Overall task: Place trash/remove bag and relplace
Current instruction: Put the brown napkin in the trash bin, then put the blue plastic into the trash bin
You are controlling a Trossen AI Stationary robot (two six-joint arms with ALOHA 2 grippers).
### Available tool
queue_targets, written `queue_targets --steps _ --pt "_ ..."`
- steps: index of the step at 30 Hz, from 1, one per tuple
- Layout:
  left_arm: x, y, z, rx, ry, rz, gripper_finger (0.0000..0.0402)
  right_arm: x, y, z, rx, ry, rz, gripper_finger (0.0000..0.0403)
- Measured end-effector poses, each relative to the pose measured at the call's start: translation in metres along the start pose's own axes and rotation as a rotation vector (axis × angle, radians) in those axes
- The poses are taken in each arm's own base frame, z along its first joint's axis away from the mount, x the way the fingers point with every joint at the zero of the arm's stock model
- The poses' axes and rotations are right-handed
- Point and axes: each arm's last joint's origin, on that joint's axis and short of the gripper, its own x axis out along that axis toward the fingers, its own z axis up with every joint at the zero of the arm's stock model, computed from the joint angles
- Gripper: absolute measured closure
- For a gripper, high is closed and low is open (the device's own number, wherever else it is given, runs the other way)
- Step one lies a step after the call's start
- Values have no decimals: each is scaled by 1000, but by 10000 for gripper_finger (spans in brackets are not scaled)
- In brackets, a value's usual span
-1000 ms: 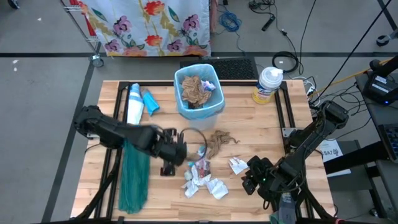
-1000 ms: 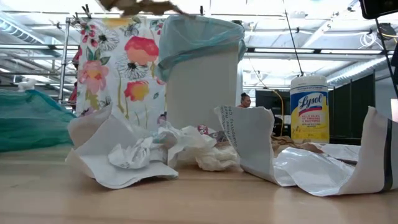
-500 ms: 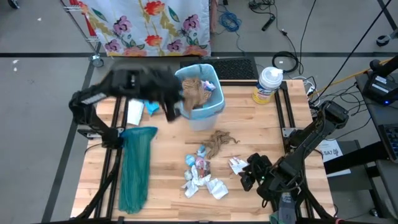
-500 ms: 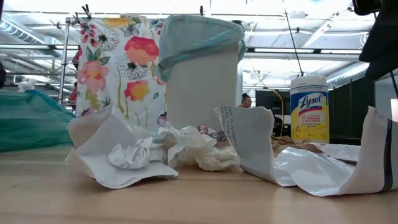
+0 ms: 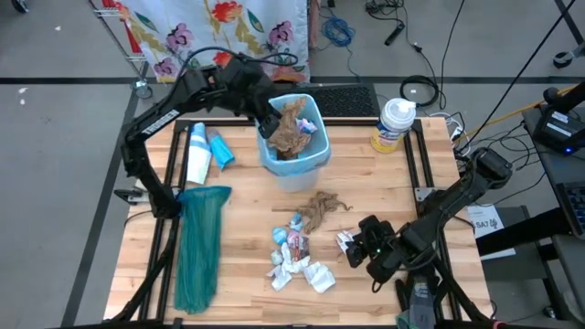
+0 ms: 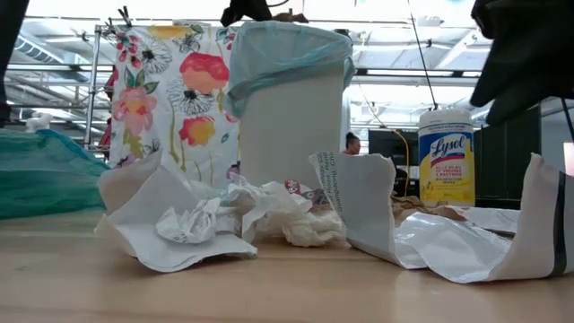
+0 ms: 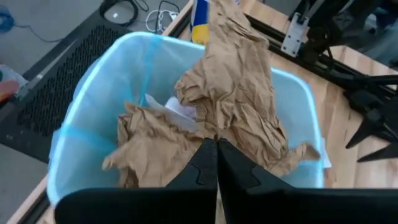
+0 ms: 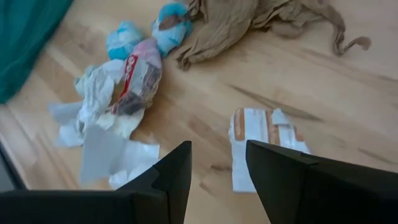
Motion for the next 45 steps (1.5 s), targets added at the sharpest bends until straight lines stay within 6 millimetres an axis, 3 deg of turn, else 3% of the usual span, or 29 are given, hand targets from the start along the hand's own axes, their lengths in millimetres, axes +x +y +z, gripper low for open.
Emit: queue_targets --steps 9,15,21,26,36,42,45 --pt "16 1 4 25 1 0 344 7 0 11 38 -21 -25 259" --pt "16 3 4 55 -2 3 295 10 0 15 42 -29 -36 259" --pt "9 -3 -2 66 43 -6 281 10 -1 15 35 -28 -43 259" --pt "-9 -32 -12 113 53 -48 281 10 -1 15 14 -27 -44 259" --pt "-19 -112 -37 198 70 -132 281 10 -1 14 -4 5 -45 259" --pt "-13 -150 -64 186 134 -127 281 9 -1 13 -54 60 -45 259" --pt "-7 -164 -80 92 194 -129 281 9 -1 12 -63 62 -41 259"
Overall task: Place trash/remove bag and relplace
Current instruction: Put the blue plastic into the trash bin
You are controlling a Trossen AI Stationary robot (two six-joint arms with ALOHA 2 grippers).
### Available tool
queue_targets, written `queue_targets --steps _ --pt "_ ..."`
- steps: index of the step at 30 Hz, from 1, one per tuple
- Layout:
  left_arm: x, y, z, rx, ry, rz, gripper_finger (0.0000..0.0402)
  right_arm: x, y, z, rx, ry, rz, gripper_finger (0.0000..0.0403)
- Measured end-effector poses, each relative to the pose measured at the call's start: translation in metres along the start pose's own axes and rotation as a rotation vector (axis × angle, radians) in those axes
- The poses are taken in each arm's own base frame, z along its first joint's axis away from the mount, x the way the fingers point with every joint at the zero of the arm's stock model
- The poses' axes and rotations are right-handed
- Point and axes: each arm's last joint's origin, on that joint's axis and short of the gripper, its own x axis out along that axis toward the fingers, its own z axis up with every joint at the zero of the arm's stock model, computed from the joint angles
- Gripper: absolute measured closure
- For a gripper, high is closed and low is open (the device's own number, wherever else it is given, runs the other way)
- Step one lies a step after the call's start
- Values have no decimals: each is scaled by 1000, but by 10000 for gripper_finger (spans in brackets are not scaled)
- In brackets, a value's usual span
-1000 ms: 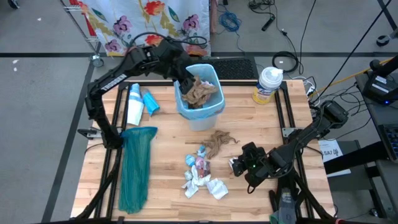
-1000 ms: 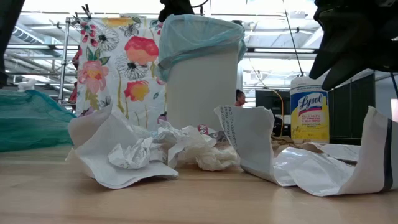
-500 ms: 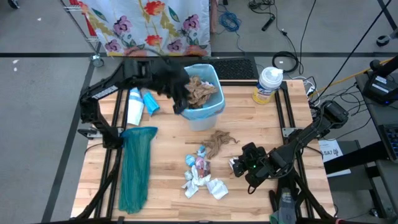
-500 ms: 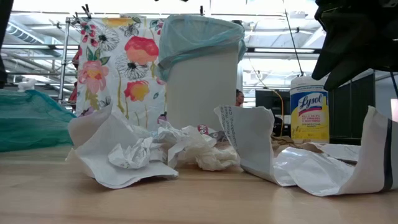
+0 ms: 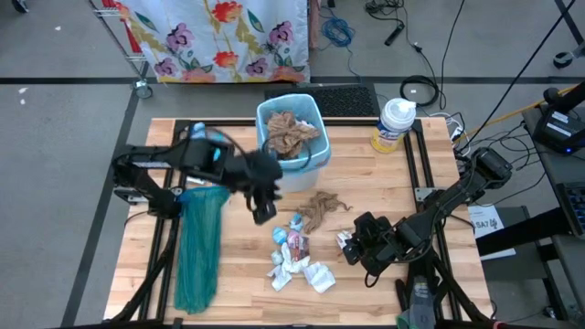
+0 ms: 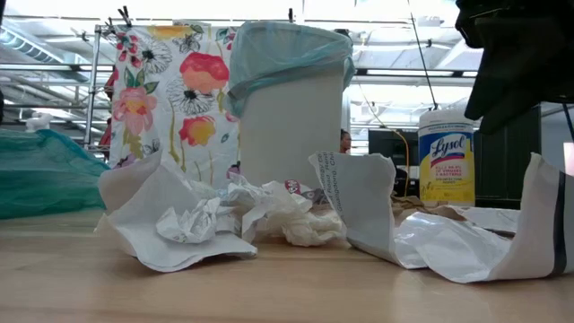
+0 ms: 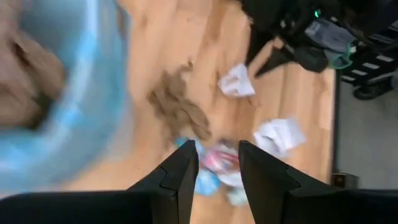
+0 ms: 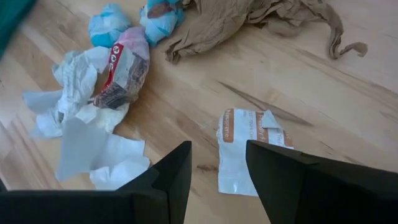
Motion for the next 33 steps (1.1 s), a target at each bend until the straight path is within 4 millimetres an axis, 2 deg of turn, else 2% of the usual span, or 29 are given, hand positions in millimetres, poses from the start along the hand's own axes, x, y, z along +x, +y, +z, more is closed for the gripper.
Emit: queue_targets --steps 7,12,17,24,28,33 --pt "39 -24 -44 -217 160 95 281 0 0 -2 -42 59 2 259" --pt "77 -38 -80 -263 188 143 281 0 0 -2 -76 77 7 259" --pt "112 -40 -108 -262 186 130 281 0 1 -2 -73 76 14 259" --pt "151 -22 -135 -231 190 115 281 0 2 -2 -68 76 24 259" --pt "169 -9 -138 -253 159 64 281 0 2 -2 -68 76 24 259" --pt "193 12 -145 -303 166 81 281 0 3 -2 -60 76 30 259"
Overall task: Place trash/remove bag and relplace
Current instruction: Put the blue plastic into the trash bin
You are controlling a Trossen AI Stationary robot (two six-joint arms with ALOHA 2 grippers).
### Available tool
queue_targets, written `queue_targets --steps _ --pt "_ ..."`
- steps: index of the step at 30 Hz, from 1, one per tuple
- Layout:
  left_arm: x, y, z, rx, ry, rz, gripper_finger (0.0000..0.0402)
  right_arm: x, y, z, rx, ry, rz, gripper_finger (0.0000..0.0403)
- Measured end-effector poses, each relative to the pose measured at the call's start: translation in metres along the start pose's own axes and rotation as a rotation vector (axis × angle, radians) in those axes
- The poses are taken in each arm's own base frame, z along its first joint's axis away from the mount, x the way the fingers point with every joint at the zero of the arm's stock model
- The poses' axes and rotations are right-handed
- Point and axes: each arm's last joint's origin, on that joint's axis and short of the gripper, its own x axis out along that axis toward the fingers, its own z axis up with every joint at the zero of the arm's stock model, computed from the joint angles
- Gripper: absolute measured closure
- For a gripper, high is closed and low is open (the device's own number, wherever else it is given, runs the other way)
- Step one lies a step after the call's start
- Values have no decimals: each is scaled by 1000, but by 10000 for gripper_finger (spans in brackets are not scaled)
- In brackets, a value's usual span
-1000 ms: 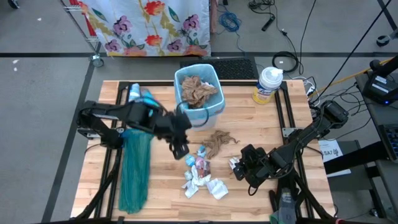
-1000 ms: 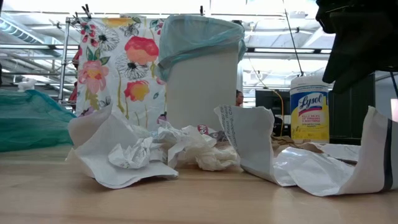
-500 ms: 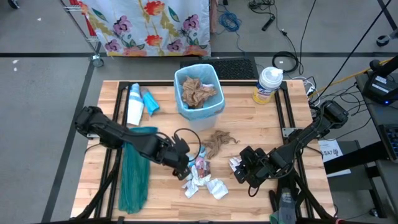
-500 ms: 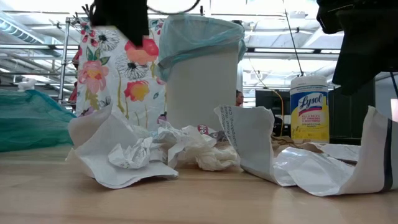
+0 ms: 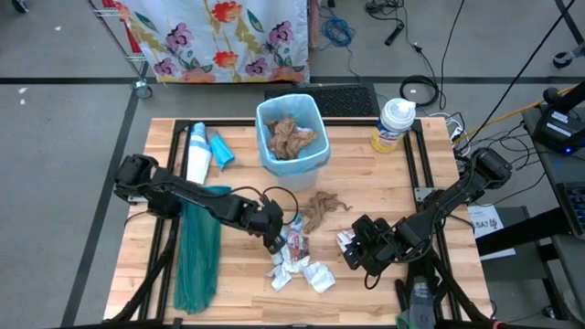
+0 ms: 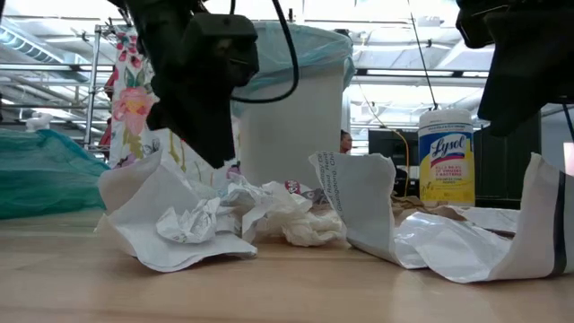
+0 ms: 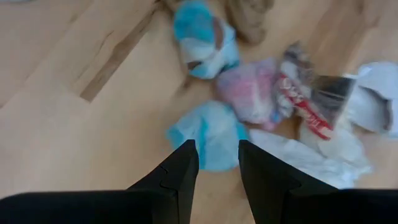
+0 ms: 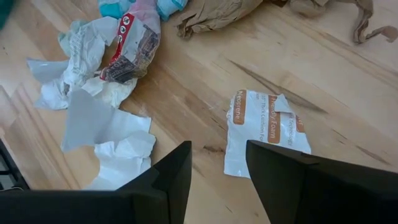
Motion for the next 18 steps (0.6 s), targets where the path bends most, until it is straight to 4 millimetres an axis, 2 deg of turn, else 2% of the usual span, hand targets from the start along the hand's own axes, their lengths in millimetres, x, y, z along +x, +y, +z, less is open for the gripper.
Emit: queue_targets --steps 6,14,16,18 --pt "21 8 11 -45 28 -23 281 0 0 0 3 1 1 259" --pt "64 11 -1 -124 166 18 282 0 3 0 16 -1 28 259" --pt "70 10 -4 -126 183 31 294 0 3 0 16 -1 28 259" --pt "72 8 -3 -124 191 22 330 0 3 0 16 0 28 259"
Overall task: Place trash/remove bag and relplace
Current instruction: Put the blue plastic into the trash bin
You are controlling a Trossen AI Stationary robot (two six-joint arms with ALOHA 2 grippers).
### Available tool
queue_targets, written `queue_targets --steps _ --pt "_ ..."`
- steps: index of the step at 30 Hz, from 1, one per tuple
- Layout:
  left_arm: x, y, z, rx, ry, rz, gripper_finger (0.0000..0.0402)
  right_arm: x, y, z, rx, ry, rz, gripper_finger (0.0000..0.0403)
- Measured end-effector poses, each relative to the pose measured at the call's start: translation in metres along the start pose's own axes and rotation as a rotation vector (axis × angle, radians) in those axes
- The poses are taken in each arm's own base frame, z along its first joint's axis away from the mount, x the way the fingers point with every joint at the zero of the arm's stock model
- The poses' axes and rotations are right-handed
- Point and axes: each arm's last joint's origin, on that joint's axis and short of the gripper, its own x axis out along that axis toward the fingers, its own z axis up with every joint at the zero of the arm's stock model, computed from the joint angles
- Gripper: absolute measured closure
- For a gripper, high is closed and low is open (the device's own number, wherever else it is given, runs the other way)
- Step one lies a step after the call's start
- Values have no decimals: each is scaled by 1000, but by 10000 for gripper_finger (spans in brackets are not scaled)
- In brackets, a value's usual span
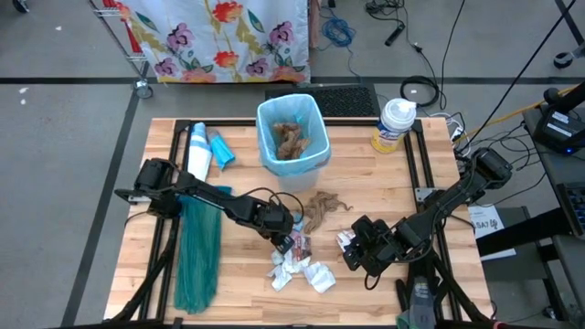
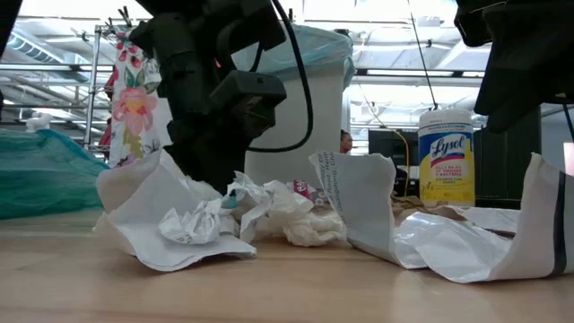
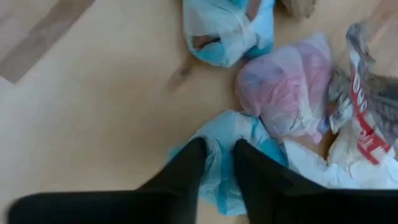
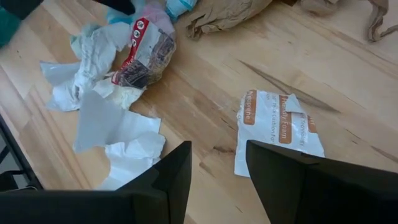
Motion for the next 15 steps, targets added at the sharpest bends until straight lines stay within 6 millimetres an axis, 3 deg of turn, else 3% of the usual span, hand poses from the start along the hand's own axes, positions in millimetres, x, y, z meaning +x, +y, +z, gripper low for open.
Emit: queue_targets --steps 2,7,15 --pt "-3 -3 0 9 2 -7 377 0 0 0 0 0 0 259" --pt "-31 -14 -2 33 -34 -52 397 0 0 0 -5 0 0 259" --pt "-124 -24 -13 70 -134 -26 400 0 -1 0 -13 -2 -6 259"
